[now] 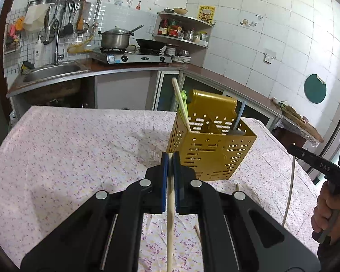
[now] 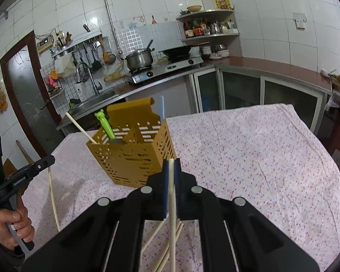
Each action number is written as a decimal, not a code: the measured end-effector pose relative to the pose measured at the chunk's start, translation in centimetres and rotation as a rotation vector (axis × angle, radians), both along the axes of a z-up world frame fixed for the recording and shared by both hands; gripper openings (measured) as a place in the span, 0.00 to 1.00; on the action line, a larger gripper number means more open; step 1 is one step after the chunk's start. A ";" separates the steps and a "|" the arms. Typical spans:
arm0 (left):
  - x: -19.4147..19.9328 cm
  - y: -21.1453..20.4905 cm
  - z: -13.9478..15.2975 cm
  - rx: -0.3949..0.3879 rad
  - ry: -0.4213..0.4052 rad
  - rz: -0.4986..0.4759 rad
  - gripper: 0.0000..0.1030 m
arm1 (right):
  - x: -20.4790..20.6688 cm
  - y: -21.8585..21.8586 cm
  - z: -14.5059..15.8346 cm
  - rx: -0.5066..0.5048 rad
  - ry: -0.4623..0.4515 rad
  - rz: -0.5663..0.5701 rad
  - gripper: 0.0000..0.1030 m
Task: Organize utensils
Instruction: 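Carry the chopsticks in both tools up over the yellow caddy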
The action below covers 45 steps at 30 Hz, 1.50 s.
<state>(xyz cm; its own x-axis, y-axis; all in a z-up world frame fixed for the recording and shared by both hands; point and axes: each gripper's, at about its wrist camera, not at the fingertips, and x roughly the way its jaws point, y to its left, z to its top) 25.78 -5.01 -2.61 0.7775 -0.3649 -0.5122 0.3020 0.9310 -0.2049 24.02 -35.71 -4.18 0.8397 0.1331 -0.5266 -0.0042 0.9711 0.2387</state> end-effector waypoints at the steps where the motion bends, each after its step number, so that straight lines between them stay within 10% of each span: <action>1: 0.0 0.1 0.3 -0.004 -0.007 0.000 0.03 | -0.1 -0.1 0.3 -0.004 -0.009 -0.003 0.05; 18: -0.6 -0.8 5.2 0.026 -0.090 0.010 0.03 | -0.6 0.4 6.5 -0.040 -0.152 0.004 0.05; 31: 1.5 -3.2 16.0 -0.070 -0.317 -0.045 0.03 | 0.8 1.9 16.5 -0.020 -0.452 0.019 0.05; 45: 2.1 -4.8 15.4 -0.166 -0.567 0.044 0.03 | 3.8 4.8 14.4 -0.164 -0.622 0.031 0.05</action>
<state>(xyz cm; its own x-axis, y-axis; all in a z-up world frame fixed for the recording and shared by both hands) 27.90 -9.83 12.77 0.9293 -0.3661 0.0489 0.3690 0.9143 -0.1669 27.80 -30.94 10.27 0.9917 0.1215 0.0417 -0.1228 0.9919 0.0308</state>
